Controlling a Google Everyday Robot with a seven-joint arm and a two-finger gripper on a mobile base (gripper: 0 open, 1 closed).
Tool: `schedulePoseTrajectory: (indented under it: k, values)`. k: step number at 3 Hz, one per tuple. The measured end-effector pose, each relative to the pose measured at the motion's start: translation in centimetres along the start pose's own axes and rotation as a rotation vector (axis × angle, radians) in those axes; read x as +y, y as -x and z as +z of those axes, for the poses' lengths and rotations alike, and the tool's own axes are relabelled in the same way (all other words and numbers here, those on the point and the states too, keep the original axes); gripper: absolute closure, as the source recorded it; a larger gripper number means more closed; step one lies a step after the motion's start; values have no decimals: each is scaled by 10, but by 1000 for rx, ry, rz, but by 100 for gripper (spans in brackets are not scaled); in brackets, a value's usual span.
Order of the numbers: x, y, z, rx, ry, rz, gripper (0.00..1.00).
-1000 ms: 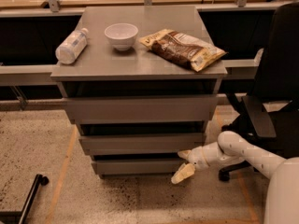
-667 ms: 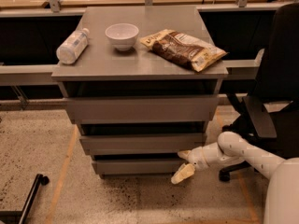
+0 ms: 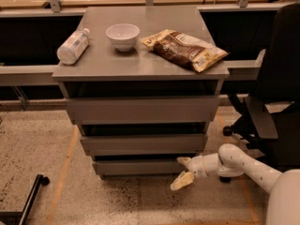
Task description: Open bottom drawer
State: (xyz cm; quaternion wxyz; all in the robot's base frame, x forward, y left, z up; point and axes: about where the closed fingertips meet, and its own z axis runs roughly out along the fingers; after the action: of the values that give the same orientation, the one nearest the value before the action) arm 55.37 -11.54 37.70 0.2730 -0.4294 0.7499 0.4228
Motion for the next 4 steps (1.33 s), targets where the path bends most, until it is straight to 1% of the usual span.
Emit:
schedulePoseTrajectory:
  k: [1,2,3,4]
  values:
    - [-22,0,5,-23,-6,-68,0]
    - [-57,-2,4,28,-29,-125,0]
    - [-59,-2,3,31,-33,-125,0]
    - [-48,-41,21,107,-6,1,0]
